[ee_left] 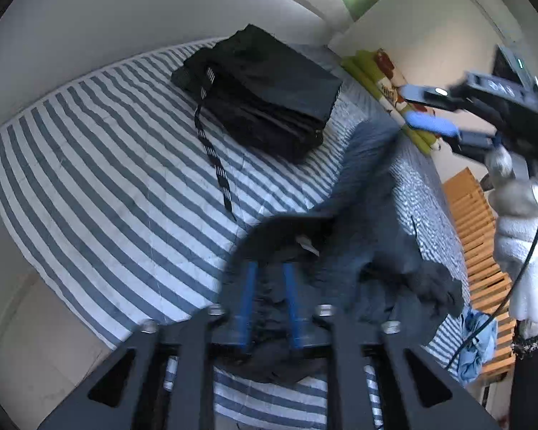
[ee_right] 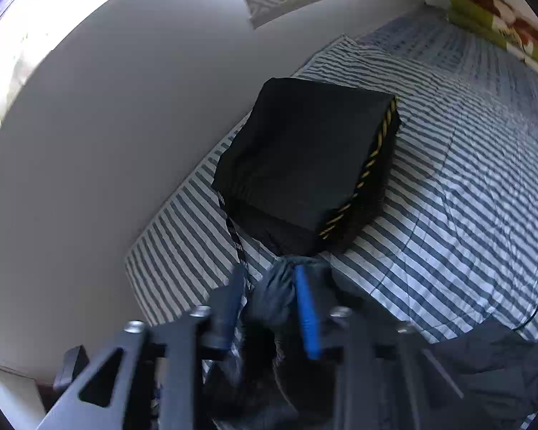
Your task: Organize objects
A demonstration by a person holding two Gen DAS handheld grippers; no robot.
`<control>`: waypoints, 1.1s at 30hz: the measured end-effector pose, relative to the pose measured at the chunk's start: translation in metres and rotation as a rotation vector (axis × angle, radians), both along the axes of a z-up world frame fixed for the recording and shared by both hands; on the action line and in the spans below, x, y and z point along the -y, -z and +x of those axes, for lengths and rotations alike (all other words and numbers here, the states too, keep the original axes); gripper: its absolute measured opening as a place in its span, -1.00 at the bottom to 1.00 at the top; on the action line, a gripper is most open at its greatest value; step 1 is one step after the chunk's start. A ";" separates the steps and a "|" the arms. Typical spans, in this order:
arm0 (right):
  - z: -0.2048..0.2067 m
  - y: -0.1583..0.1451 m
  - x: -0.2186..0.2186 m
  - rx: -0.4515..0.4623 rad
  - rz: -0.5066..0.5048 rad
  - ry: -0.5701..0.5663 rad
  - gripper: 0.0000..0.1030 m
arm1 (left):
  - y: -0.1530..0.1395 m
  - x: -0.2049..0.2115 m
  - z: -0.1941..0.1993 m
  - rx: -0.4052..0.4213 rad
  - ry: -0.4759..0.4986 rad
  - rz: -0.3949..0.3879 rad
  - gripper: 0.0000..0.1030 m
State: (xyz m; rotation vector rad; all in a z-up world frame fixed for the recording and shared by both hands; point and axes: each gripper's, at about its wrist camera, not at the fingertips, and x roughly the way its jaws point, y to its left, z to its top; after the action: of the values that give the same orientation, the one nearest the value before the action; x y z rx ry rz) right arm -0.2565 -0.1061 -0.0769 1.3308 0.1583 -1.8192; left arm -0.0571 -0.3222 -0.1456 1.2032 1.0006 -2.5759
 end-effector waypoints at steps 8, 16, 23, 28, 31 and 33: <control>-0.022 -0.024 -0.129 0.000 -0.093 0.156 -0.11 | -0.012 -0.058 -0.031 0.006 0.127 -0.092 0.09; -0.008 0.048 -0.379 -0.036 0.082 0.562 -0.10 | -0.005 -0.121 -0.061 0.048 0.264 -0.088 0.09; 0.002 0.111 -0.541 0.079 0.107 0.869 -0.09 | 0.012 -0.221 -0.105 0.100 0.502 -0.125 0.42; -0.014 0.131 -0.571 0.147 0.018 0.945 -0.07 | 0.034 -0.295 -0.131 0.158 0.633 -0.256 0.58; -0.036 0.142 -0.576 0.208 -0.066 0.988 -0.04 | 0.047 -0.319 -0.142 0.179 0.671 -0.320 0.48; -0.051 0.151 -0.572 0.249 -0.114 1.004 -0.04 | 0.054 -0.326 -0.147 0.200 0.685 -0.359 -0.15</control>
State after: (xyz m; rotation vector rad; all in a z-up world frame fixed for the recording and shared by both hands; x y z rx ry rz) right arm -0.3073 0.4657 -0.2282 1.6856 -0.8822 -2.3537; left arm -0.2039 0.0036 -0.1995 1.8772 0.0586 -2.8217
